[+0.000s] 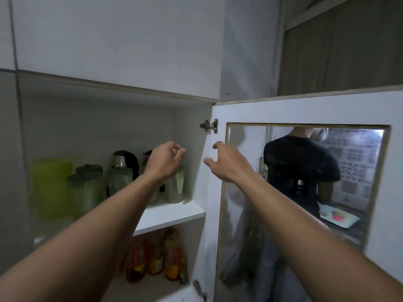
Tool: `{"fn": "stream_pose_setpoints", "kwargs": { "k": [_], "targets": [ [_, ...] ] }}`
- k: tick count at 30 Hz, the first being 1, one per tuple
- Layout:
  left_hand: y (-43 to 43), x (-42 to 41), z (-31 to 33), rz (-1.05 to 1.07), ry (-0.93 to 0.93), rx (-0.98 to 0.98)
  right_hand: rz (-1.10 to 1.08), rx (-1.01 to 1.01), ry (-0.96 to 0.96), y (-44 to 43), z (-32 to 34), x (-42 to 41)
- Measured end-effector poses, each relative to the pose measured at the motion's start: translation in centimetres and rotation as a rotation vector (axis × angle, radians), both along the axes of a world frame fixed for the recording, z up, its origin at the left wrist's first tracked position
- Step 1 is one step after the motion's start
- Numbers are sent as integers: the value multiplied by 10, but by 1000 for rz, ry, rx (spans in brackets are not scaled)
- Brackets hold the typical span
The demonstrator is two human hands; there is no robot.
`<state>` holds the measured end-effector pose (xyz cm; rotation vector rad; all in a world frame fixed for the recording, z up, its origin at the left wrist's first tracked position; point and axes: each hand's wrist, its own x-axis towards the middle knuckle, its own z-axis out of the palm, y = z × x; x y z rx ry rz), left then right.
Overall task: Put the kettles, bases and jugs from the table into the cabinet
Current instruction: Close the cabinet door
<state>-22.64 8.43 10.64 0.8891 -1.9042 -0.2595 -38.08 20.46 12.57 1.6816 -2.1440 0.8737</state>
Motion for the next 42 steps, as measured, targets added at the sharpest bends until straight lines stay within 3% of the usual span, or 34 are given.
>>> {"fn": "stream_pose_setpoints", "kwargs": {
  "k": [7, 21, 26, 31, 42],
  "targets": [
    [76, -41, 40, -142, -9, -63, -168, -69, 163, 120, 56, -24],
    [219, -209, 123, -428, 8, -301, -579, -173, 373, 303, 134, -138],
    [257, -262, 141, -495, -49, -355, -615, -101, 271, 331, 135, -178],
    [266, -300, 143, -489, -59, -368, -481, -118, 100, 337, 133, -214],
    [278, -303, 149, -488, -46, -349, -190, -438, -226, 346, 127, -228]
  ]
}}
